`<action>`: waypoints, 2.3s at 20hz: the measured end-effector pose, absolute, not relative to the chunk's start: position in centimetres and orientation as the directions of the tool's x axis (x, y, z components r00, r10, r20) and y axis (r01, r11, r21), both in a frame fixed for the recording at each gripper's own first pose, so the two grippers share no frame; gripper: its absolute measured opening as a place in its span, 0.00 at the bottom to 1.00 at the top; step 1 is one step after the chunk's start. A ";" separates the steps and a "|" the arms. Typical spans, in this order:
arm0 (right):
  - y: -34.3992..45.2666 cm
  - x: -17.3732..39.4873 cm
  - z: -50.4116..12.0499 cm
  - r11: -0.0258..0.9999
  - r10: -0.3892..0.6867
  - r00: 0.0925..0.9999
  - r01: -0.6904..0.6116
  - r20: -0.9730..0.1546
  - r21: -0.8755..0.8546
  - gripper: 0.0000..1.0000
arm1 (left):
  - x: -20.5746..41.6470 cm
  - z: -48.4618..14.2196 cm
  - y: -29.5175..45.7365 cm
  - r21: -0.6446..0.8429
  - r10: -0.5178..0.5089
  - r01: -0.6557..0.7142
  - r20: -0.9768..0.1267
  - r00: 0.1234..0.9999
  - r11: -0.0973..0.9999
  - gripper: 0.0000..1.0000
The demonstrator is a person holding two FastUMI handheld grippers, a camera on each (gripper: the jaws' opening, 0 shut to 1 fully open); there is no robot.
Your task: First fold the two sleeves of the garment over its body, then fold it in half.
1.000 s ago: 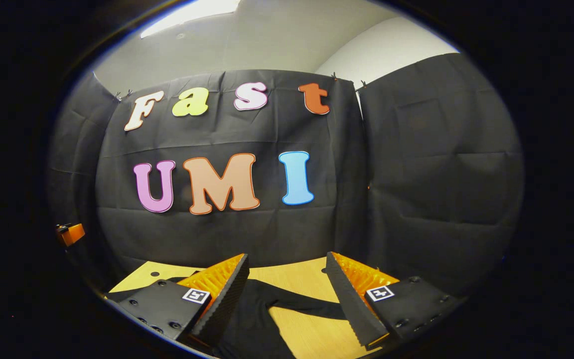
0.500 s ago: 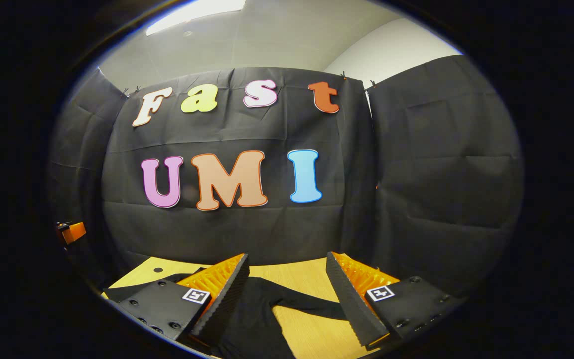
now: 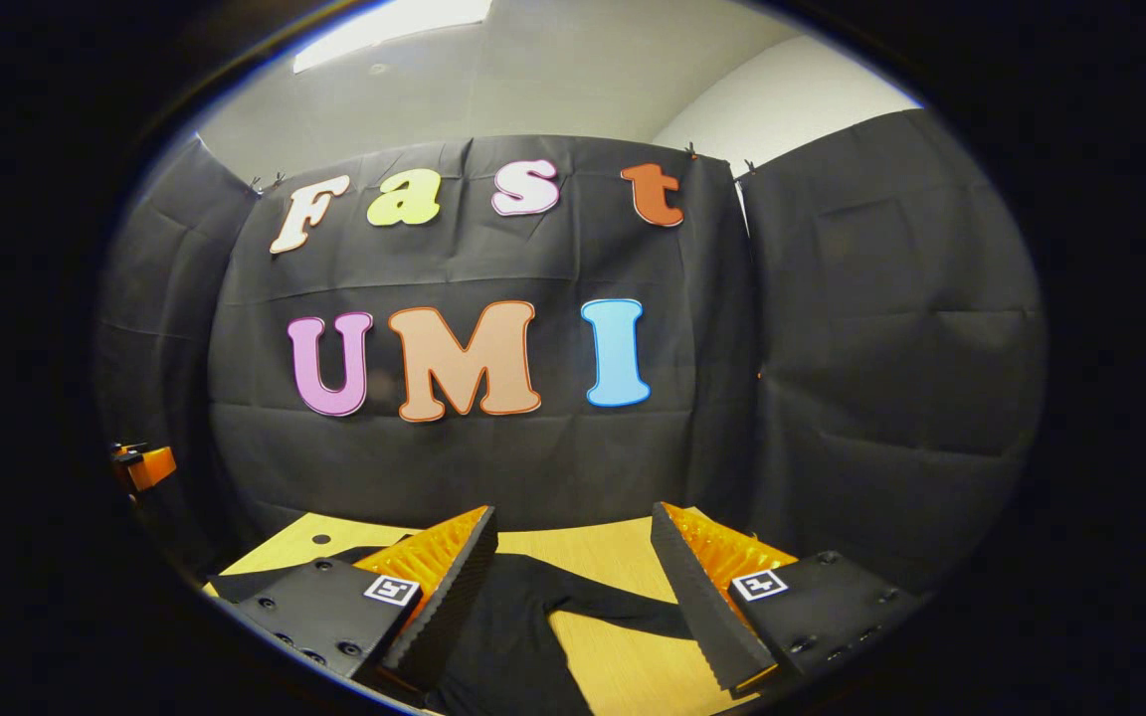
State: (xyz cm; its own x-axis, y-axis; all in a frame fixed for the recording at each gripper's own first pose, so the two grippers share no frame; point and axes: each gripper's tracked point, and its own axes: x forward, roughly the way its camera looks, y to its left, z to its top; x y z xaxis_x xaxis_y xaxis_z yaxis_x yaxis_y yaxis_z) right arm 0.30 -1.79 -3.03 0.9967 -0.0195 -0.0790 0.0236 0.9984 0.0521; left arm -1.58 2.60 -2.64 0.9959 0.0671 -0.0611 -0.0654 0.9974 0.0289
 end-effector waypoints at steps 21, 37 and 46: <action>-12.7 7.8 -11.7 0.987 -0.159 0.966 0.161 -0.203 -0.007 0.96 | 0.0 -4.1 3.6 0.105 0.162 -0.152 -0.092 0.983 0.983 0.92; -22.6 12.4 -35.7 0.959 -0.188 0.767 0.278 -0.613 0.055 0.94 | 0.2 -4.6 3.6 0.189 0.246 -0.223 -0.111 0.963 0.956 0.92; -23.9 12.4 -41.2 0.948 -0.188 0.661 0.316 -0.726 0.041 0.99 | -0.3 -5.4 1.9 0.158 0.256 -0.234 -0.135 0.957 0.959 0.95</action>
State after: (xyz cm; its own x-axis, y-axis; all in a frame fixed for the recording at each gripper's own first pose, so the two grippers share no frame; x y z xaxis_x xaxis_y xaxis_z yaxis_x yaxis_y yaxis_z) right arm 12.42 -23.91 -41.16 0.6612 -0.1885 -0.7261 0.3156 0.9480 0.0413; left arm -0.26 1.89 -5.42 0.9572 0.2557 -0.1352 -0.2340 0.9593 0.1578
